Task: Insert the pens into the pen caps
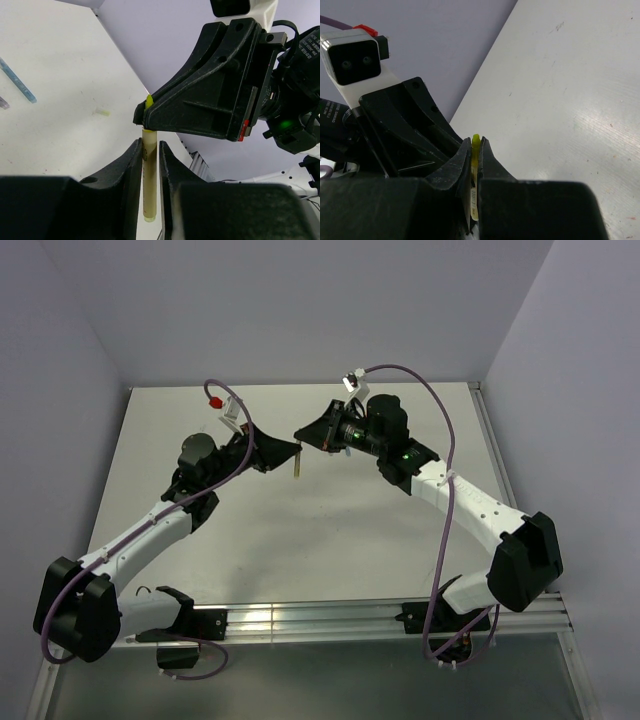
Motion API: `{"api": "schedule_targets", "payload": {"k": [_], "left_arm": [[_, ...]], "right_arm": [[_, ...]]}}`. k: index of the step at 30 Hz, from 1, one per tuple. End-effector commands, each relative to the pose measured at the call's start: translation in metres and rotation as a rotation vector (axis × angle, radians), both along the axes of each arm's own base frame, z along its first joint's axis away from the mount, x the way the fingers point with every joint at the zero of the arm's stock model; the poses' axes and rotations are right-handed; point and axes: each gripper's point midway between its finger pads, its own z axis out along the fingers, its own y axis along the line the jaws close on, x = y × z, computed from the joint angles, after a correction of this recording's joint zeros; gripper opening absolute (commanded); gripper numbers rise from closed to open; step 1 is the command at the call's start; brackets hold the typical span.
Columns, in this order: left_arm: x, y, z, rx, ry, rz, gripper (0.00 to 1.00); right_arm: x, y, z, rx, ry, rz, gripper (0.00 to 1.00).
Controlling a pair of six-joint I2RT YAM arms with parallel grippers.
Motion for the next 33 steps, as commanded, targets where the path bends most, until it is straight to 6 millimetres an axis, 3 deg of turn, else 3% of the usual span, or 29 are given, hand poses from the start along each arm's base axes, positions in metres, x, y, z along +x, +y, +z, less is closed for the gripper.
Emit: {"api": "schedule_targets", "payload": {"k": [1, 9, 16, 33], "left_arm": [[-0.009, -0.004, 0.029, -0.03, -0.104, -0.035, 0.24], [-0.015, -0.007, 0.021, -0.009, -0.097, -0.046, 0.24], [-0.018, -0.007, 0.021, 0.0, -0.1, -0.046, 0.29], [-0.019, -0.015, 0.014, 0.006, -0.075, -0.061, 0.29]], "right_arm": [[0.003, -0.004, 0.037, 0.047, -0.056, -0.047, 0.0], [0.008, -0.004, 0.051, 0.076, -0.055, -0.068, 0.0], [0.011, -0.007, 0.053, 0.079, -0.055, -0.085, 0.0], [0.013, -0.007, 0.062, 0.098, -0.058, -0.089, 0.0]]}}
